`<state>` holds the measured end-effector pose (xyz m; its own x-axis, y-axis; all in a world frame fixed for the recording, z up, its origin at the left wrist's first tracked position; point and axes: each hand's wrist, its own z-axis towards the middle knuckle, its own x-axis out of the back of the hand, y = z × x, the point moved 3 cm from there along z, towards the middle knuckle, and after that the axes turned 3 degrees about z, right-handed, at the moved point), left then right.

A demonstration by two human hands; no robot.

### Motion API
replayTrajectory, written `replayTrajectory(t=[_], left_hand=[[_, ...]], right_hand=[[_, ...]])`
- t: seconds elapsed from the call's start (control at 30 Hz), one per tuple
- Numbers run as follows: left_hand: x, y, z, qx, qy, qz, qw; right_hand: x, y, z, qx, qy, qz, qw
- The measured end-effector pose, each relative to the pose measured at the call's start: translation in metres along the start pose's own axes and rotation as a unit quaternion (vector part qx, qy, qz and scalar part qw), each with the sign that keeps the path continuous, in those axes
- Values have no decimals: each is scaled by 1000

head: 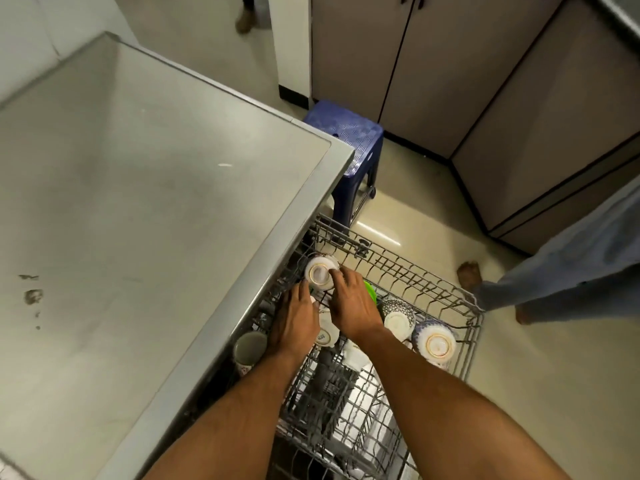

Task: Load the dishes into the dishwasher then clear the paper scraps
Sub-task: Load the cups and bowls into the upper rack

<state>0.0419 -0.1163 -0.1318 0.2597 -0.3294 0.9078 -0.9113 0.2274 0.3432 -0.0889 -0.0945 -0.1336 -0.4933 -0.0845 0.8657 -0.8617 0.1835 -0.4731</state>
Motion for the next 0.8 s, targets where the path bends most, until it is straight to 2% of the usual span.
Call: replayTrajectory(t=[0.2,0.47,0.67,0.8], left_hand=[[32,2,-58,-44,6,32,999],[84,-6,-174,-126,76,35,989],[126,-55,-250,-143,126,98,977],[163,-106,-292,-116,175,88,974]], right_hand=[[27,-24,-56,-16,22,-36,999],[66,-89,-154,3,71,-49,996],[56,-175,-201,81,96,-47,991],[33,-239,-215,152,86,-44,984]])
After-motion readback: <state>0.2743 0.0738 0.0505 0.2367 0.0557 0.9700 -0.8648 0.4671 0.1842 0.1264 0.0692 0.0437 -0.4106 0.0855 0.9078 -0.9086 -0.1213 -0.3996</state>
